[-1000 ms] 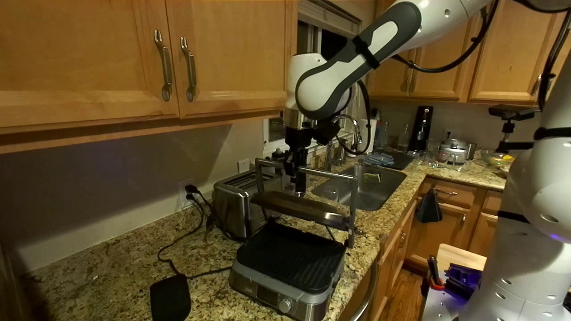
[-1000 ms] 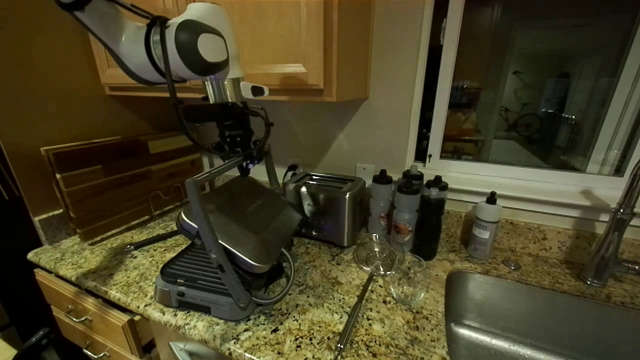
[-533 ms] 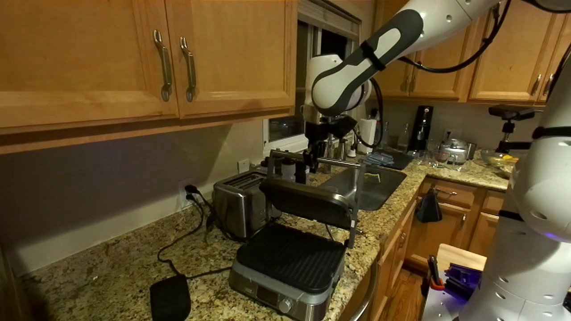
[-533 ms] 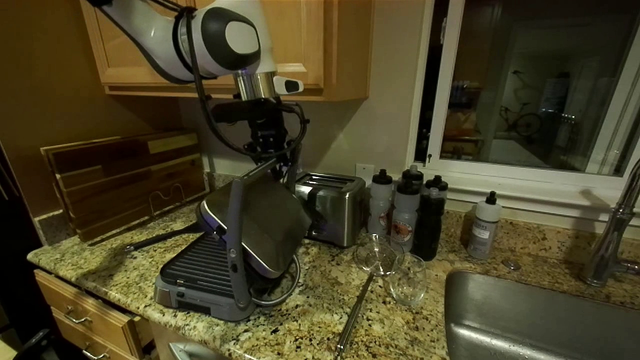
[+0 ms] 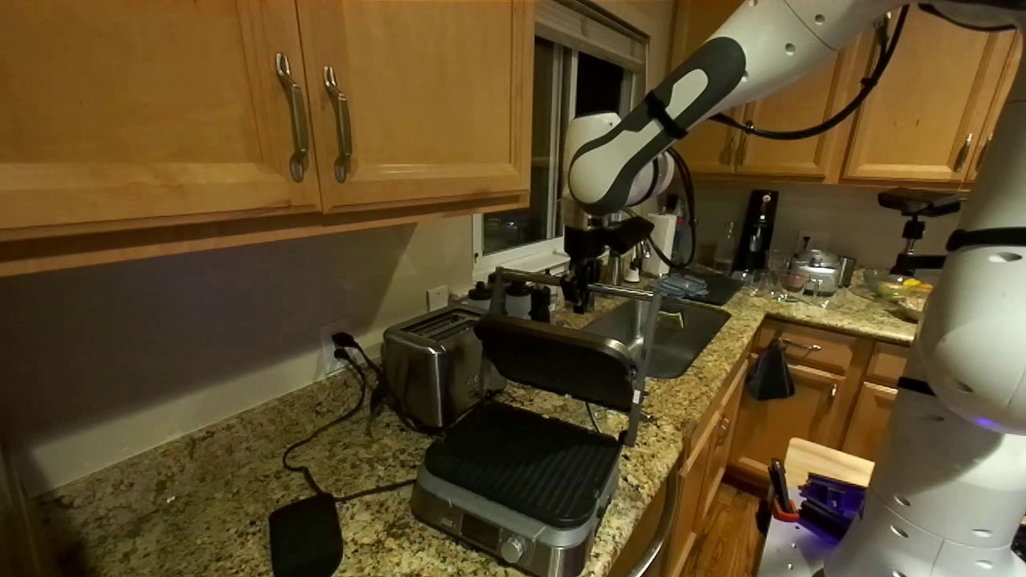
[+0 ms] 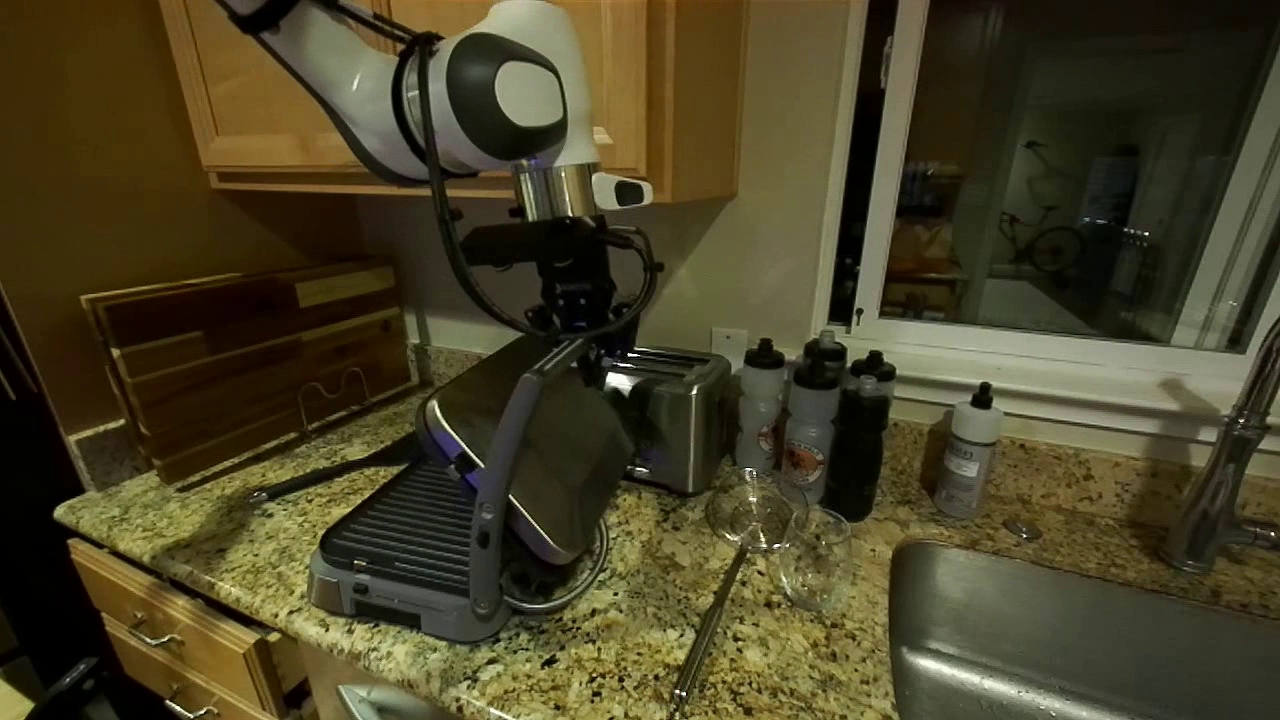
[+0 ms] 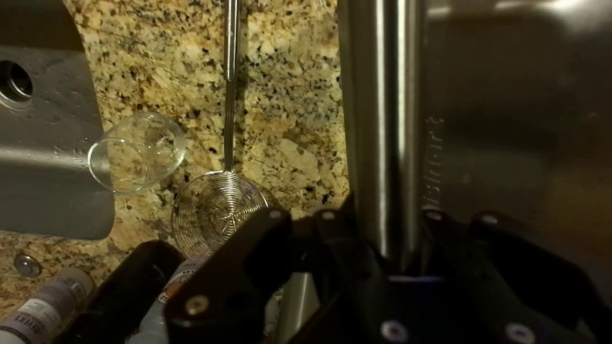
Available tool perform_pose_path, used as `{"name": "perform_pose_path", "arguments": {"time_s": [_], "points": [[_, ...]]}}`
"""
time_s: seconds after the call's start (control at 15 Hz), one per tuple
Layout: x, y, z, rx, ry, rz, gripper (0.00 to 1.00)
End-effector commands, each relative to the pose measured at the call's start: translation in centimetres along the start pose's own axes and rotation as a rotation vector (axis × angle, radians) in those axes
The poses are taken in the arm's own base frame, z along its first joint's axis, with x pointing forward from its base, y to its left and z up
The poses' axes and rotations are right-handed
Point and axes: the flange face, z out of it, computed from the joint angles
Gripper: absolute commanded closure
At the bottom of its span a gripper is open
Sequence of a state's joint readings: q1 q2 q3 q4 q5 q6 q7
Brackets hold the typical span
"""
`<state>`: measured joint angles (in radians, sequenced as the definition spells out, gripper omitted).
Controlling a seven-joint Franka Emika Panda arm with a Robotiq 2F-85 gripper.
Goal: Open the sandwich maker
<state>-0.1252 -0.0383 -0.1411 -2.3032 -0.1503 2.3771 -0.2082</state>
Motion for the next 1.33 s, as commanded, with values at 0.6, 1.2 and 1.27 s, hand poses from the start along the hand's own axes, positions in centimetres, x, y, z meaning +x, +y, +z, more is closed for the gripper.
{"name": "perform_pose_path", "arguments": {"time_s": [0.6,1.2,1.27], "points": [[-3.7,2.8,5.2,0.080,-0.101,0.086,0.96],[-4.8,4.0,7.1,0.119,-0.115,0.106,0.96],[-4.9,4.1,7.2,0.121,-0.120,0.109,0.96]]}}
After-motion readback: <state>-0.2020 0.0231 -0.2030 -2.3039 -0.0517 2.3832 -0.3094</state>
